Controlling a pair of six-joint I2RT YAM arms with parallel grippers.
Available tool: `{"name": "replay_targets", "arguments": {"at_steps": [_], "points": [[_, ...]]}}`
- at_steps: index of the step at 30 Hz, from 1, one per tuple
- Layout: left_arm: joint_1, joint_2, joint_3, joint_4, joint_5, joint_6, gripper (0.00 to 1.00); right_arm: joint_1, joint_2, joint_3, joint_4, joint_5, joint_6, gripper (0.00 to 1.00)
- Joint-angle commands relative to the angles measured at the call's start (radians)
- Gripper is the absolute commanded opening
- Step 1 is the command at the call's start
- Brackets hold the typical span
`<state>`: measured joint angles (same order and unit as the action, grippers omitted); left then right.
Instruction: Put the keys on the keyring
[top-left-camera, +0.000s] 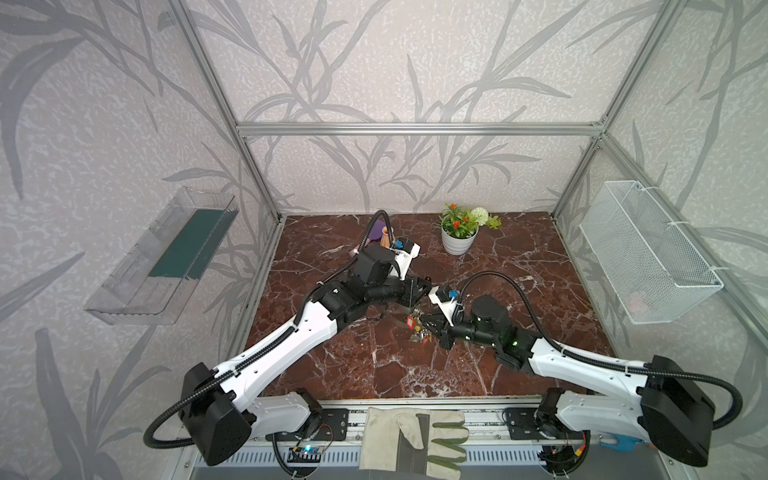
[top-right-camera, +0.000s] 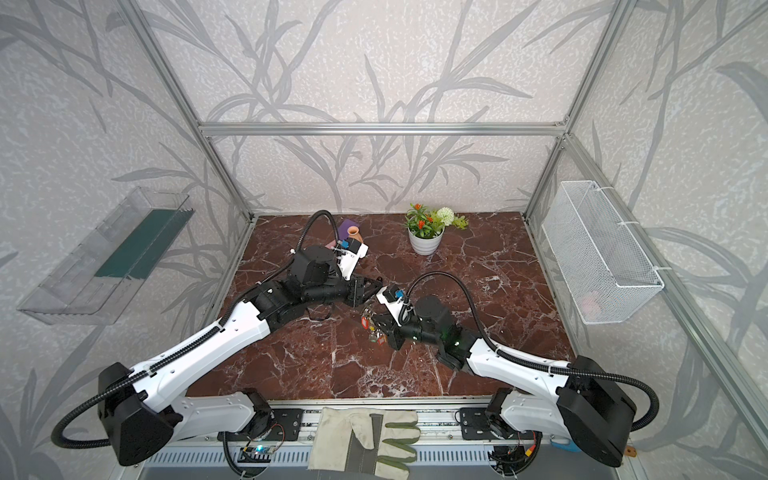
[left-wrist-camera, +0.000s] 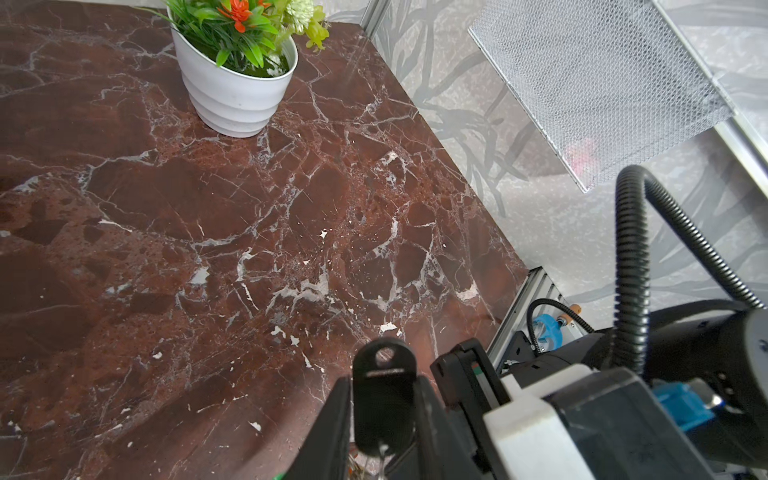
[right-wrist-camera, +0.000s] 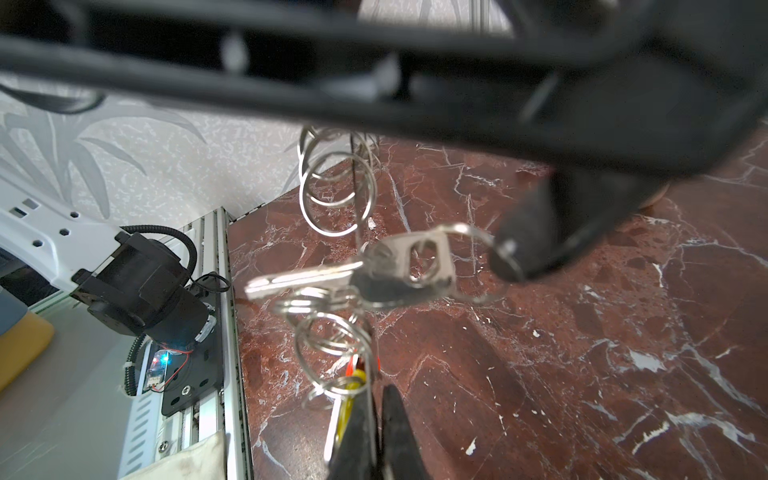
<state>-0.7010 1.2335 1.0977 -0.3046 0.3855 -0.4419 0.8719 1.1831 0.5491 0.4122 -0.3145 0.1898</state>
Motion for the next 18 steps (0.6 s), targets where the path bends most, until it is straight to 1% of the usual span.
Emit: {"name": "replay_targets", "arguments": {"at_steps": [1, 5, 7, 11, 16, 18], "points": [[0.014, -0.055, -0.008, 0.045, -0.003, -0.020, 0.39, 0.006, -0.020, 0.026, 0.057, -0.003, -0.005, 0.00], [0.032, -0.100, -0.033, 0.073, -0.005, -0.033, 0.51, 0.005, -0.020, 0.022, 0.065, -0.002, 0.000, 0.00], [0.040, -0.120, -0.045, 0.080, -0.002, -0.037, 0.55, 0.006, -0.019, 0.022, 0.065, -0.002, 0.002, 0.00], [0.050, -0.162, -0.052, 0.033, -0.028, -0.007, 0.58, 0.006, -0.021, 0.023, 0.068, -0.002, 0.007, 0.00], [0.065, -0.243, -0.107, -0.037, -0.068, 0.016, 0.59, 0.004, -0.016, 0.026, 0.068, -0.006, 0.010, 0.00], [0.066, -0.279, -0.132, -0.071, -0.070, 0.047, 0.57, -0.001, -0.014, 0.026, 0.068, -0.011, 0.021, 0.00]]}}
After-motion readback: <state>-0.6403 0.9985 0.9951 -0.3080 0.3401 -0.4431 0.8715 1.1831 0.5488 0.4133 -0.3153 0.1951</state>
